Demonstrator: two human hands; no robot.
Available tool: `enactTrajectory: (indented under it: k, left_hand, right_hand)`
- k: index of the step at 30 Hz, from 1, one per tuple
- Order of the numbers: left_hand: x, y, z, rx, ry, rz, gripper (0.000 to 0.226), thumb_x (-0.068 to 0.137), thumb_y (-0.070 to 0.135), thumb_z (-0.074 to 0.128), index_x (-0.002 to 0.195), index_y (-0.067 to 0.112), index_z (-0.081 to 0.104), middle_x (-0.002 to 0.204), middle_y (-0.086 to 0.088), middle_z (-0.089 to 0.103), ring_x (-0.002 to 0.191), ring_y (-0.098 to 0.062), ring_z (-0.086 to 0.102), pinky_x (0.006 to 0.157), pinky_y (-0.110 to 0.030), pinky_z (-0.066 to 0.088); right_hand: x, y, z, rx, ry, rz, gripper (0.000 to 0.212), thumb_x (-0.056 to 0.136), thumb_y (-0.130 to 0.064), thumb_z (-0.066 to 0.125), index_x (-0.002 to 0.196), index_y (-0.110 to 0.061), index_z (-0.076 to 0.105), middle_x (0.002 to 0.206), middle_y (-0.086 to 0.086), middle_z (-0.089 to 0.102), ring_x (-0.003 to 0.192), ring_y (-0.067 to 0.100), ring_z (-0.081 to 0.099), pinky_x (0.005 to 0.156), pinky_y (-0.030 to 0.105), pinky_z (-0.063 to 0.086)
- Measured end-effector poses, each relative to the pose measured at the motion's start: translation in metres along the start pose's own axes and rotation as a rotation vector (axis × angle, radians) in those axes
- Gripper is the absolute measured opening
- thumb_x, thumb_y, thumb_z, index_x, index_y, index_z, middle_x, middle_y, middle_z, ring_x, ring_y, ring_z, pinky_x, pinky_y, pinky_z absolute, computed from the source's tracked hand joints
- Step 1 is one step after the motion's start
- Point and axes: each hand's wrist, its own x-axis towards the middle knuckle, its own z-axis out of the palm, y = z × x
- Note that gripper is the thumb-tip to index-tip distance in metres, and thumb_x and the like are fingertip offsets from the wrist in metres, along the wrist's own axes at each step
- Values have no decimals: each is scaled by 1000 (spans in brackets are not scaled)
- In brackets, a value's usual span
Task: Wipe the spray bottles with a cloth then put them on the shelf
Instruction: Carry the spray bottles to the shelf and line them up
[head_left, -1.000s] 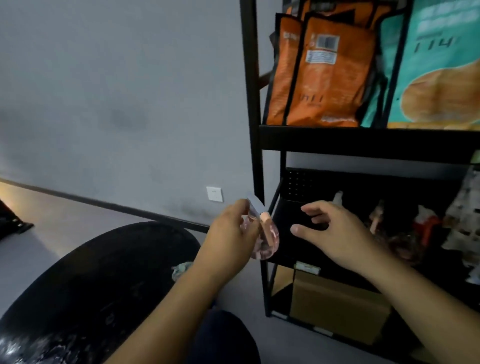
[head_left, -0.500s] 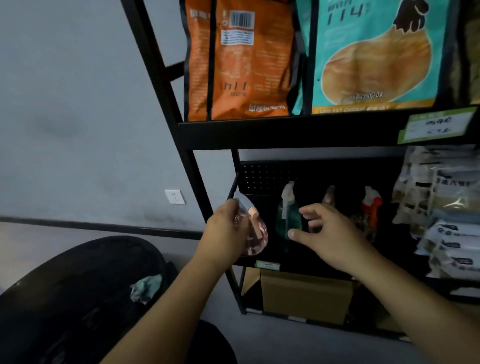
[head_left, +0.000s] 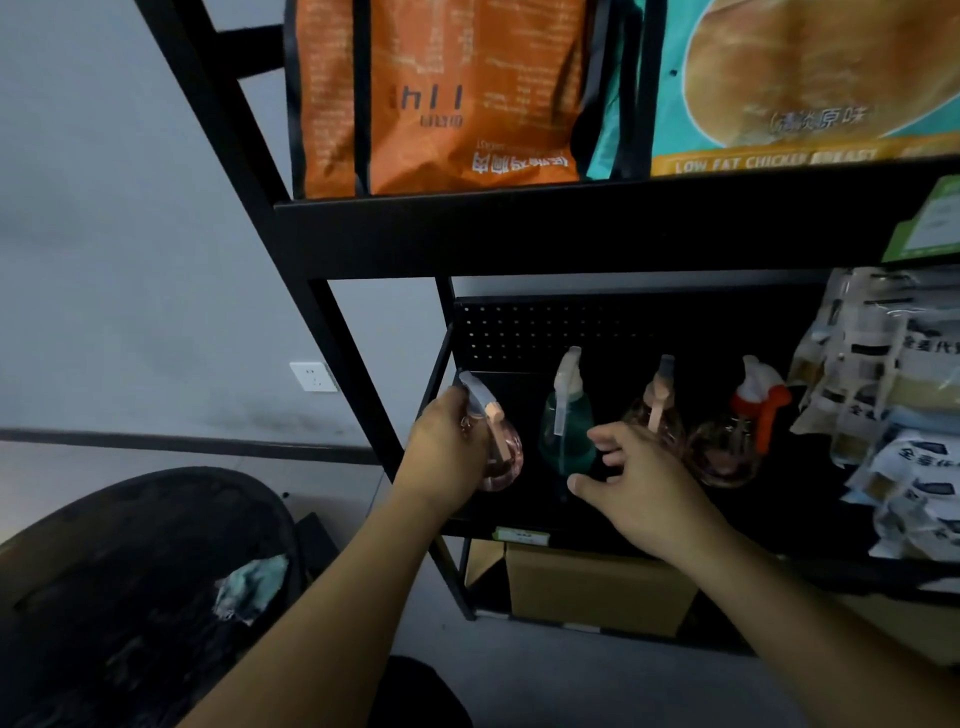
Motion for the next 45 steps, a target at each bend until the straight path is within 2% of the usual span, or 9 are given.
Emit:
enactTrajectory:
  k: [6, 13, 20, 25, 27, 30, 32, 38, 45]
  left_hand:
    - [18, -14, 8, -6, -13, 9, 8, 107, 18, 52, 105, 17, 59, 104, -3, 68, 84, -8, 64, 57, -16, 43]
    - [32, -20, 14, -88, -19, 4, 21, 109, 24, 52, 127, 22, 63, 118, 0, 68, 103, -18, 66, 83, -31, 53]
    - [23, -28, 16, -142, -20, 16, 35, 109, 34, 56, 143, 32, 57, 120, 11, 65, 107, -8, 60, 81, -19, 45]
    - [15, -38, 24, -183, -2, -32, 65, 97, 27, 73, 156, 33, 45, 144, 5, 62, 131, -15, 60, 105, -32, 52]
    - [14, -37, 28, -195, 11, -73, 68, 94, 24, 77, 154, 30, 45, 143, 4, 62, 132, -17, 59, 105, -32, 50]
    - [18, -36, 34, -163, 53, -109, 76, 83, 24, 87, 148, 30, 47, 142, 3, 59, 128, -21, 61, 108, -46, 54]
    - [20, -36, 37, -130, 74, -140, 78, 78, 30, 91, 144, 29, 49, 141, 1, 53, 126, -23, 60, 107, -51, 54]
    - [22, -40, 40, -109, 63, -129, 70, 81, 38, 89, 140, 26, 54, 136, 1, 56, 120, -22, 64, 102, -48, 58]
    - [18, -47, 38, -182, 32, -140, 71, 91, 34, 80, 152, 33, 45, 139, 3, 64, 127, -22, 62, 112, -49, 51]
  right_hand:
    - [11, 2, 14, -19, 61, 2, 64, 89, -36, 78, 145, -22, 50, 141, -5, 48, 127, 13, 55, 105, 38, 52]
    - [23, 2, 26, 13, 122, 31, 67, 91, -31, 78, 147, -18, 44, 144, -2, 44, 130, 18, 53, 108, 41, 51]
    - [25, 1, 34, 26, 142, 31, 70, 91, -29, 78, 148, -15, 39, 149, 0, 42, 132, 16, 51, 108, 40, 50]
    - [27, -1, 35, 29, 152, 13, 77, 90, -27, 78, 152, -17, 34, 152, 2, 39, 132, 19, 51, 108, 37, 50]
    - [30, -1, 36, 21, 164, 21, 78, 90, -26, 78, 153, -17, 33, 151, 4, 40, 132, 21, 52, 108, 40, 50]
    - [35, -3, 36, 8, 184, 40, 79, 89, -29, 78, 153, -18, 33, 148, 5, 43, 132, 24, 53, 106, 42, 50]
    - [38, -4, 36, 10, 191, 47, 78, 89, -30, 79, 152, -19, 34, 146, 6, 45, 132, 24, 52, 103, 36, 48]
    - [49, -5, 37, 11, 186, 47, 75, 90, -33, 78, 152, -22, 37, 139, 7, 53, 131, 26, 53, 93, 33, 46]
    - [54, -5, 39, -10, 190, 18, 66, 95, -24, 73, 151, -19, 38, 137, 10, 56, 123, 30, 57, 84, 30, 44]
